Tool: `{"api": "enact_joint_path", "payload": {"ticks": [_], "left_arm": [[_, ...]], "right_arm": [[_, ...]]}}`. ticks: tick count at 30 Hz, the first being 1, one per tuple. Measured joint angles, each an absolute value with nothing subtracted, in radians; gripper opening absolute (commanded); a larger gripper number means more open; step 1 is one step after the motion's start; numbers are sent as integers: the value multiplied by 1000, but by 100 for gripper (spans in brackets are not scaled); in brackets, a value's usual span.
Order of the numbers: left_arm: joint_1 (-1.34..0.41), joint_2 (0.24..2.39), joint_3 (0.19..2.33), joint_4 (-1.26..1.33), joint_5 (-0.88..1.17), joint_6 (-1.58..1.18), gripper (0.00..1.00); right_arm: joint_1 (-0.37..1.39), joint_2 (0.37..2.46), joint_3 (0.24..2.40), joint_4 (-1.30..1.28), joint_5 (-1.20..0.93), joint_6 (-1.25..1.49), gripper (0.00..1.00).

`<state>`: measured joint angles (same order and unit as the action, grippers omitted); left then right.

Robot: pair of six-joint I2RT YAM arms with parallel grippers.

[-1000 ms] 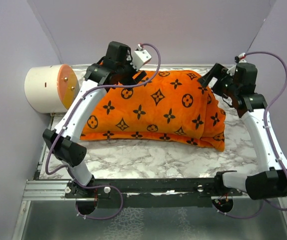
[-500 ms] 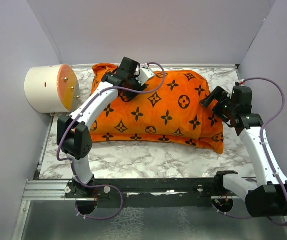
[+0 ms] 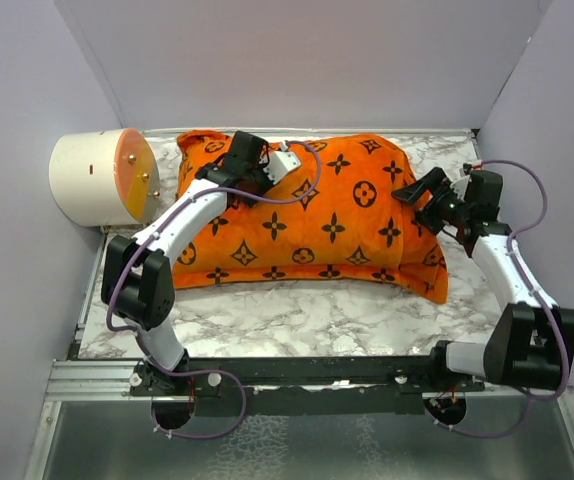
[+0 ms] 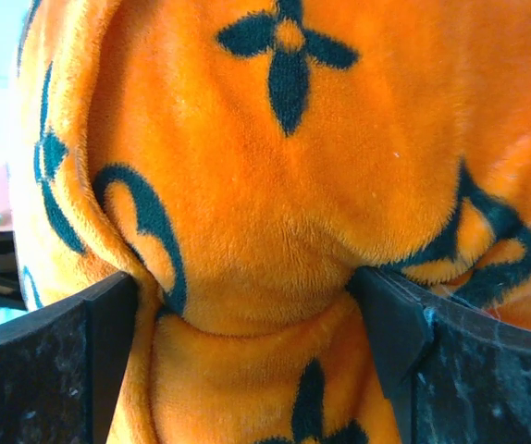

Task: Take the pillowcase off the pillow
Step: Pick up the pillow at the center of the board.

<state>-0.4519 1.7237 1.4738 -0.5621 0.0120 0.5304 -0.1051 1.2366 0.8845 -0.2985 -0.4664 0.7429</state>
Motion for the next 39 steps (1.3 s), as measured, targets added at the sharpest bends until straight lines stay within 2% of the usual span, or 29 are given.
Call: {"api": "enact_joint_path", "payload": {"ticks": [5, 9, 10, 12, 13, 15, 19, 22, 26, 31, 36, 39], "left_arm": [[-431, 1728, 1529, -657, 76, 541, 21], [-406, 1733, 1620, -802, 173, 558, 21], [-402, 1734, 1644, -842, 198, 560, 21], [-401, 1736, 1677, -905, 236, 561, 21], [-401, 1738, 1692, -937, 256, 561, 21], [-401, 1742, 1706, -972, 278, 563, 26], [-402, 1764, 1770, -1102, 373, 584, 53], [-403, 1781, 1870, -1188, 431, 578, 63], [-414, 1812, 2096, -1236, 455, 529, 69], [-403, 1825, 2335, -1161, 396, 433, 72], [-373, 1816, 2346, -1066, 308, 374, 72], [-365, 1813, 2271, -1061, 293, 372, 71]], "right_arm": [[-111, 1411, 862, -23, -631, 898, 60], [-84, 1559, 1045, -14, -676, 933, 37], [-76, 1586, 1100, -15, -676, 934, 29], [-57, 1643, 1217, -25, -676, 931, 5], [-52, 1662, 1255, -31, -675, 931, 1], [-40, 1701, 1327, -52, -675, 931, 1], [-29, 1761, 1419, -117, -676, 918, 1], [-25, 1800, 1499, -183, -675, 899, 1], [9, 1878, 1716, -303, -671, 856, 1], [76, 1967, 2058, -367, -665, 821, 1], [126, 2008, 2393, -303, -672, 841, 1], [128, 2000, 2481, -175, -676, 884, 1]]}}
